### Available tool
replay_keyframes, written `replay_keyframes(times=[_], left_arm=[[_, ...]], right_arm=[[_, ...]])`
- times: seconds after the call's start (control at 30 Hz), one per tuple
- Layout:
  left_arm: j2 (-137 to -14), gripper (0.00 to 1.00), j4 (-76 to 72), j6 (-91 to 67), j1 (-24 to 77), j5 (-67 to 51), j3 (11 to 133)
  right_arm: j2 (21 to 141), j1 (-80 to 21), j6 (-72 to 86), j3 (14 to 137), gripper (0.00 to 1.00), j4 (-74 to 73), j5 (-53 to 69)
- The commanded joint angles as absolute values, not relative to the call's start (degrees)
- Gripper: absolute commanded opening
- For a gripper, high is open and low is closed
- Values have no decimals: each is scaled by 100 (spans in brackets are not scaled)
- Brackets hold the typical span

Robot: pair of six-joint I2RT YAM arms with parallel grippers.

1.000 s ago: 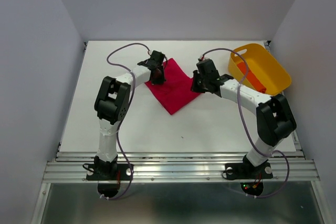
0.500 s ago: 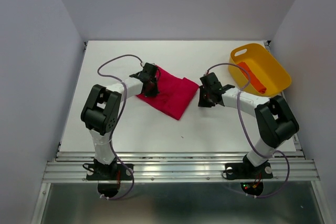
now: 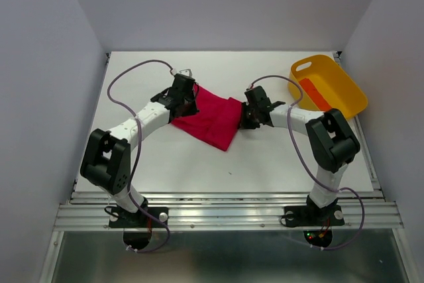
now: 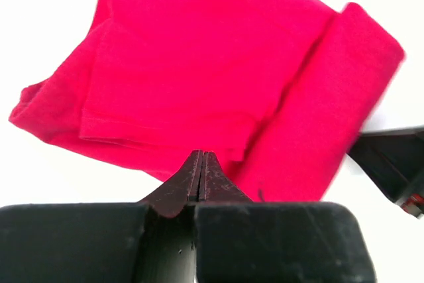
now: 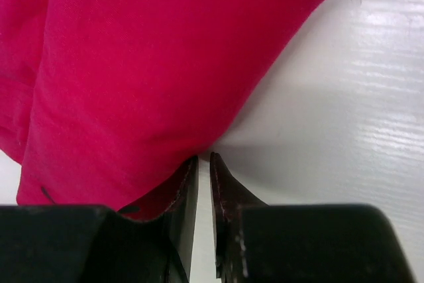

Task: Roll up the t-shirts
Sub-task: Roll the T-shirt to the center of the board.

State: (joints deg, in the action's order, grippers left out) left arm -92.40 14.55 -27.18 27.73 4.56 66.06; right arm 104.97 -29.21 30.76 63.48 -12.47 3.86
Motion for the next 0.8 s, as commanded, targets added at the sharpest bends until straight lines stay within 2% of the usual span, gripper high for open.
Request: replay_keyframes(times=[0.0,0.07,0.2,0.33,0.4,0.47,0.5,0.57,0.67,0.77], left_arm=[[-8904,8,1643,-2777,3040,948,6864],[-8895,15,1713,-2830,3199,1256,6952],[-8947,37,1688,-2752,3497,1520,6952],[-8886,38,1539,-2611,3937,2099,6847],[-8877,38,1521,-2462,4069,1952,6943],[-8991,37,1651,-2408,4148,1767,7101],[-9183,37,1896,-2408,4253,1793,7302],[-9368,37,2126,-2417,4394,1976,7417],[-9650,37,2197,-2417,4728,2100,7532],[-9878,43,2250,-2417,5035,2144,7655]], right_arm=[[10582,-2962,3155,6706,18,-949,511],[10495,-2962,3164,6662,19,-1098,82],[10013,-2691,3164,6320,20,-1239,-202],[9433,-2199,3313,5636,24,-1257,-202],[9186,-1953,3348,5406,28,-1266,-193],[8844,-1837,3366,5230,34,-1301,-202],[8746,-1785,3384,5099,42,-1318,-220],[8492,-1723,3436,4958,50,-1345,-202],[8341,-1723,3498,4904,60,-1397,-167],[8236,-1723,3533,4869,63,-1424,-158]])
